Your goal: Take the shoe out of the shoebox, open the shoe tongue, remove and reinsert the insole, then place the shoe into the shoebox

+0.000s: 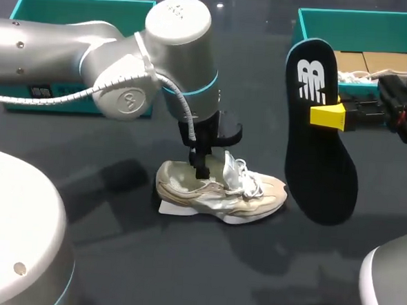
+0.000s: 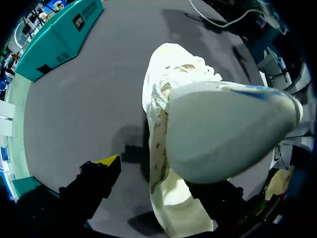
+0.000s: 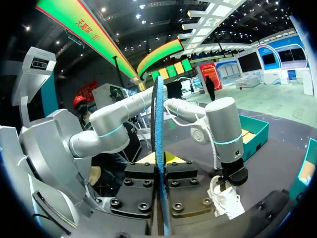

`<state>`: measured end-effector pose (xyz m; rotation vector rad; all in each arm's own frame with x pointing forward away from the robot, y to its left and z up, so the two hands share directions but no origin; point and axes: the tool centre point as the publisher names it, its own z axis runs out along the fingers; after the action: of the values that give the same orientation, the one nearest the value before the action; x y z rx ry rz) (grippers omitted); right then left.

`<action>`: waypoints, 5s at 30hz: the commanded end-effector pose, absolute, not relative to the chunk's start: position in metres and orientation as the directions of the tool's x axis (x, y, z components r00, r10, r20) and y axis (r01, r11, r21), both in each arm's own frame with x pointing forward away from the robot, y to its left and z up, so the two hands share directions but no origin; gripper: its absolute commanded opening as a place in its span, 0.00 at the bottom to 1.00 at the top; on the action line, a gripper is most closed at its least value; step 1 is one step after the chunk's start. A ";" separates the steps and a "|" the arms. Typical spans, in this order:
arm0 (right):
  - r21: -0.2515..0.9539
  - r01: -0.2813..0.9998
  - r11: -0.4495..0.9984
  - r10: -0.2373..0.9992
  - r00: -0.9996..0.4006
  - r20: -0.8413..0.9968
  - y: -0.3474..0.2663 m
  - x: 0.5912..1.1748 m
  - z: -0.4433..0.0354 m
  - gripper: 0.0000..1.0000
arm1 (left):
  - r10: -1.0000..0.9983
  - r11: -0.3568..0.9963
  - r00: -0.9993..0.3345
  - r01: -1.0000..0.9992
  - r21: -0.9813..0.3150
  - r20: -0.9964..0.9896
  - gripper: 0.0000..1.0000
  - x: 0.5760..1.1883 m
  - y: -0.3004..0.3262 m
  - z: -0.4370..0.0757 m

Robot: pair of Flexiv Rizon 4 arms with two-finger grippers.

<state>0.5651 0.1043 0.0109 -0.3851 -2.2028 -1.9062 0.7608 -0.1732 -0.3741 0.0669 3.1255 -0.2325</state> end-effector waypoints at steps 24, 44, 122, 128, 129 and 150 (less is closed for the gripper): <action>0.937 0.326 0.126 0.073 -0.945 0.319 0.104 0.560 0.007 0.00 | 0.082 0.987 -0.996 0.077 -0.142 0.034 0.00 0.753 -0.174 -0.388; 0.937 0.326 0.126 0.073 -0.945 0.319 0.104 0.560 0.007 0.00 | 0.505 0.848 -0.863 0.502 -0.170 -0.027 0.00 0.729 -0.167 -0.326; 0.937 0.326 0.126 0.073 -0.945 0.319 0.104 0.560 0.007 0.00 | 0.980 -0.062 0.107 0.966 -0.249 0.170 0.00 0.742 -0.196 -0.353; 0.937 0.326 0.126 0.073 -0.945 0.319 0.104 0.560 0.007 0.00 | 0.979 -0.042 0.097 0.959 -0.282 0.182 0.00 0.741 -0.198 -0.367; 0.937 0.326 0.126 0.073 -0.945 0.319 0.104 0.560 0.007 0.00 | 0.978 -0.040 0.095 0.958 -0.284 0.184 0.00 0.741 -0.199 -0.369; 0.937 0.326 0.126 0.073 -0.945 0.319 0.104 0.560 0.007 0.00 | 0.967 -0.043 0.101 0.970 -0.240 0.236 0.09 0.727 -0.208 -0.388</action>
<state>0.5641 0.1039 0.0107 -0.3875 -2.2031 -1.9073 0.7286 -0.2065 -0.3887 2.5573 2.3704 0.0036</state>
